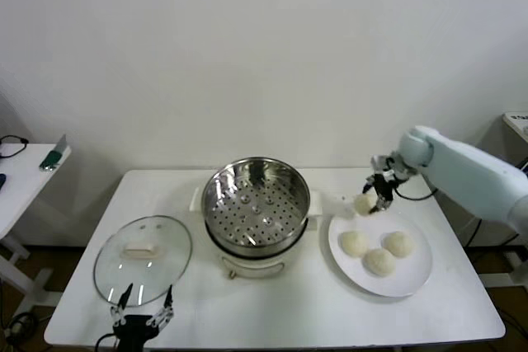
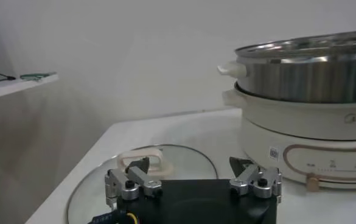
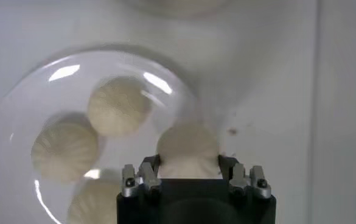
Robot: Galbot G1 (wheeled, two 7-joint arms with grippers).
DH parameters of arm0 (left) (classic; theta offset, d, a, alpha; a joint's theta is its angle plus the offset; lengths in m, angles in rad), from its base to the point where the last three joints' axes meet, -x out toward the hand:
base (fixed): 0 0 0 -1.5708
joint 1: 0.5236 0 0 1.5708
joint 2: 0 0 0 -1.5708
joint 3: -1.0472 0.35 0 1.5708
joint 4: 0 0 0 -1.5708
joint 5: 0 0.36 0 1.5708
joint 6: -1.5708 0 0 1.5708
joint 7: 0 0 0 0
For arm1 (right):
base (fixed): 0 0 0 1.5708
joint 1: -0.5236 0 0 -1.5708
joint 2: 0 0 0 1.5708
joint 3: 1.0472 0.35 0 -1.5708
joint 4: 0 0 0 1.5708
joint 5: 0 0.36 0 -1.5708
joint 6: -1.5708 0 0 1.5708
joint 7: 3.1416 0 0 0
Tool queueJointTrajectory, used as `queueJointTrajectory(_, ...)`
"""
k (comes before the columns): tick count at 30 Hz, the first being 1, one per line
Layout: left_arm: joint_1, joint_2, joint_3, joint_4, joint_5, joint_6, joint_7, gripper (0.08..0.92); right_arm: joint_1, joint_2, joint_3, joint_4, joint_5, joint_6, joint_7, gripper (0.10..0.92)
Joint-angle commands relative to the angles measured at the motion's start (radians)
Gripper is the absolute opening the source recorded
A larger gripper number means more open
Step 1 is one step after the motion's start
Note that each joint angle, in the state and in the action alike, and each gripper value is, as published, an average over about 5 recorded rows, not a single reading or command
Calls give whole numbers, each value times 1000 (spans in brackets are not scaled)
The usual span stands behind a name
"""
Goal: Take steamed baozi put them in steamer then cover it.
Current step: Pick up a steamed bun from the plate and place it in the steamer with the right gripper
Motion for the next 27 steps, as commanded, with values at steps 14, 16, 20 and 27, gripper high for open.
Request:
queueJointTrajectory(14,-6,4,1,-8,10,3,2,823,190,433,-124,245,-318,474,117,653)
queueJointTrajectory(16,-4,4,0,-8,10,2,1,823,123,458,-109,175,-386,508,129,653)
queueJointTrajectory(20,-2,4,-1,-6,11,1,1,823,23,492,-79,48,-453,554,143,653)
queueJointTrajectory(27,-3,5,0,3,17,-3,1,823,-63,522,-30,-84,-530,603,149,653)
